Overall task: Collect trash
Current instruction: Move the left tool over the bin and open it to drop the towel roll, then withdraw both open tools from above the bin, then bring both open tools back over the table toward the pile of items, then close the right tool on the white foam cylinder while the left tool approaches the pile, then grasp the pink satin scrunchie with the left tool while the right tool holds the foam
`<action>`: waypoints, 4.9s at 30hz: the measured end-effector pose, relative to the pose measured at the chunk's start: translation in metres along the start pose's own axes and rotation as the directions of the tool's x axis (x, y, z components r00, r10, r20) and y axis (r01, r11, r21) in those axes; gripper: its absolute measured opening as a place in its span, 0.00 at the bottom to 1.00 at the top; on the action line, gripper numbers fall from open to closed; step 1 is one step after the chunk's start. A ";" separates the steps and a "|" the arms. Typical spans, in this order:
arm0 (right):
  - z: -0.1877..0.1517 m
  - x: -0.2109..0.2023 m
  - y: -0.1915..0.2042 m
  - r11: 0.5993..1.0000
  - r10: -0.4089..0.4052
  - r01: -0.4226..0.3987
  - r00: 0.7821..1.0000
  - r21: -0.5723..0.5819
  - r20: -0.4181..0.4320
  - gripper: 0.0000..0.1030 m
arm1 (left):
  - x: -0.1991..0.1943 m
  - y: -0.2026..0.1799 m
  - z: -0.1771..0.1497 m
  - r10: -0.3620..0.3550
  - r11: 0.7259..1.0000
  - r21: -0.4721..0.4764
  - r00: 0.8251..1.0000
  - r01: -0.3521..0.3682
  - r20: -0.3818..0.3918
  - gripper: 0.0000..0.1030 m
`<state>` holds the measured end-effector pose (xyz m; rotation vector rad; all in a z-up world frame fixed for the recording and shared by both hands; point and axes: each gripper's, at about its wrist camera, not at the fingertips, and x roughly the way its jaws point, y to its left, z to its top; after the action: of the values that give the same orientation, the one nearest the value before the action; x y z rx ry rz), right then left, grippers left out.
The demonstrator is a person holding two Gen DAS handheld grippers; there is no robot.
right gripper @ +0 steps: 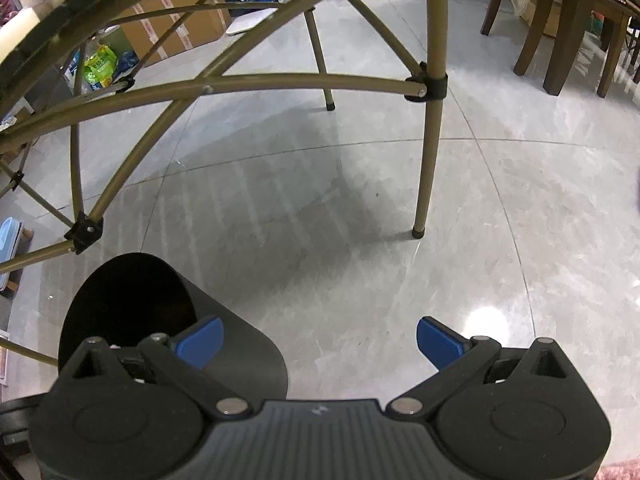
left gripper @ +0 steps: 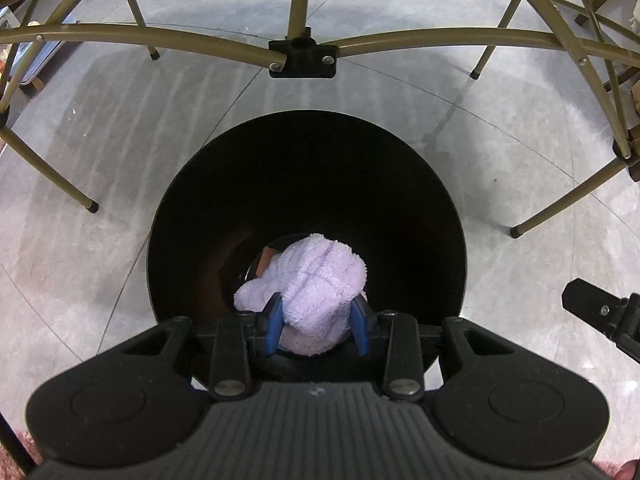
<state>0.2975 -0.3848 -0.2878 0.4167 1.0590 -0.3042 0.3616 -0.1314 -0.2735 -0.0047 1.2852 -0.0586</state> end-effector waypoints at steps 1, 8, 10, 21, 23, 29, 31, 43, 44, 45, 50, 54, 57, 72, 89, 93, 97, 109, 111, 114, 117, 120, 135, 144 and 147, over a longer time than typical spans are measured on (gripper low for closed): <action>0.000 0.001 0.000 1.000 0.001 -0.001 1.000 -0.001 -0.004 1.00 | 0.002 0.001 0.000 0.002 1.000 -0.003 1.000 -0.002 -0.004 0.34; -0.002 0.005 0.002 1.000 -0.004 0.003 1.000 -0.027 -0.026 1.00 | 0.006 0.003 0.001 0.013 1.000 -0.005 1.000 -0.013 -0.022 0.40; -0.002 0.006 0.006 0.999 -0.008 0.006 0.999 -0.054 -0.034 1.00 | 0.007 0.005 0.000 0.016 1.000 -0.007 1.000 -0.016 -0.025 0.41; 0.000 0.006 0.017 0.989 -0.038 0.032 0.999 -0.147 -0.037 1.00 | -0.001 0.008 0.000 0.050 0.999 -0.013 0.999 -0.050 0.016 0.97; 0.000 0.005 0.015 0.989 -0.037 0.031 0.999 -0.147 -0.035 1.00 | -0.002 0.009 0.001 0.051 0.999 -0.013 0.999 -0.051 0.018 0.98; 0.000 0.004 0.014 0.988 -0.035 0.029 0.999 -0.150 -0.036 1.00 | -0.001 0.009 0.001 0.049 0.999 -0.007 0.999 -0.049 0.014 0.99; 0.000 0.004 0.015 0.988 -0.033 0.028 0.999 -0.151 -0.035 1.00 | -0.002 0.009 0.001 0.046 0.999 -0.006 0.999 -0.046 0.015 0.99; 0.001 -0.012 0.019 0.989 0.012 -0.011 1.000 -0.148 0.007 1.00 | -0.039 0.017 0.001 0.021 0.999 -0.038 0.988 -0.015 0.154 0.99; 0.001 -0.014 0.020 0.989 0.019 -0.017 1.000 -0.148 0.014 1.00 | -0.045 0.019 0.001 0.017 0.999 -0.045 0.984 -0.010 0.176 0.99; 0.002 -0.017 0.021 0.989 0.027 -0.023 0.999 -0.148 0.022 1.00 | -0.051 0.021 0.001 0.017 0.999 -0.052 0.980 -0.006 0.199 1.00; 0.008 -0.033 0.021 0.989 0.063 -0.053 0.996 -0.136 0.069 1.00 | -0.079 0.025 0.002 0.011 0.999 -0.049 0.950 0.005 0.311 1.00; 0.014 -0.051 0.020 0.989 0.094 -0.077 0.987 -0.128 0.132 1.00 | -0.100 0.022 0.001 0.032 0.999 -0.032 0.918 -0.022 0.394 1.00; 0.020 -0.067 0.019 0.984 0.142 -0.118 0.971 -0.131 0.191 1.00 | -0.119 0.024 0.002 0.048 0.999 -0.033 0.881 -0.037 0.471 1.00; 0.046 -0.151 0.048 0.924 0.380 -0.278 0.754 -0.264 0.536 1.00 | -0.188 0.053 0.018 0.083 0.995 -0.095 0.709 -0.022 0.700 1.00; 0.077 -0.132 0.135 0.893 0.385 -0.135 0.725 -0.430 0.572 1.00 | -0.199 0.078 0.068 0.094 0.992 -0.123 0.662 -0.003 0.744 1.00; 0.079 -0.109 0.157 0.886 0.349 -0.058 0.739 -0.461 0.577 1.00 | -0.195 0.085 0.079 0.086 0.993 -0.121 0.674 0.005 0.733 1.00; 0.082 -0.092 0.174 0.871 0.323 0.009 0.743 -0.491 0.587 0.98 | -0.192 0.091 0.088 0.073 0.994 -0.112 0.686 0.013 0.724 1.00; 0.095 -0.067 0.185 0.869 0.366 -0.085 0.773 -0.488 0.518 0.62 | -0.186 0.090 0.089 0.037 0.995 -0.094 0.715 0.040 0.698 1.00; 0.097 -0.066 0.184 0.873 0.366 -0.090 0.769 -0.479 0.523 0.62 | -0.186 0.089 0.088 0.029 0.995 -0.089 0.717 0.046 0.697 1.00; 0.094 -0.065 0.181 0.874 0.371 -0.096 0.765 -0.476 0.527 0.62 | -0.186 0.087 0.087 0.027 0.995 -0.085 0.718 0.044 0.695 1.00; 0.093 -0.063 0.174 0.872 0.391 -0.121 0.755 -0.474 0.527 0.62 | -0.185 0.087 0.086 0.024 0.995 -0.084 0.721 0.047 0.693 1.00; 0.092 -0.063 0.171 0.875 0.388 -0.118 0.751 -0.469 0.535 0.55 | -0.186 0.085 0.086 0.021 0.996 -0.080 0.720 0.048 0.694 1.00; 0.095 -0.091 0.133 0.884 0.411 -0.168 0.722 -0.436 0.557 0.52 | -0.188 0.065 0.092 -0.028 0.997 -0.031 0.708 0.070 0.706 1.00; 0.104 -0.108 0.099 0.901 0.379 -0.133 0.708 -0.413 0.597 0.52 | -0.182 0.032 0.107 -0.066 0.998 0.031 0.706 0.062 0.705 1.00; 0.108 -0.108 0.087 0.911 0.360 -0.130 0.711 -0.391 0.604 0.52 | -0.176 0.019 0.112 -0.070 0.998 0.051 0.712 0.049 0.699 1.00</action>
<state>0.3698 -0.3540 -0.1300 0.1213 0.3131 -0.0157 0.4201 -0.1079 -0.0743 -0.0412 0.5078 -0.1188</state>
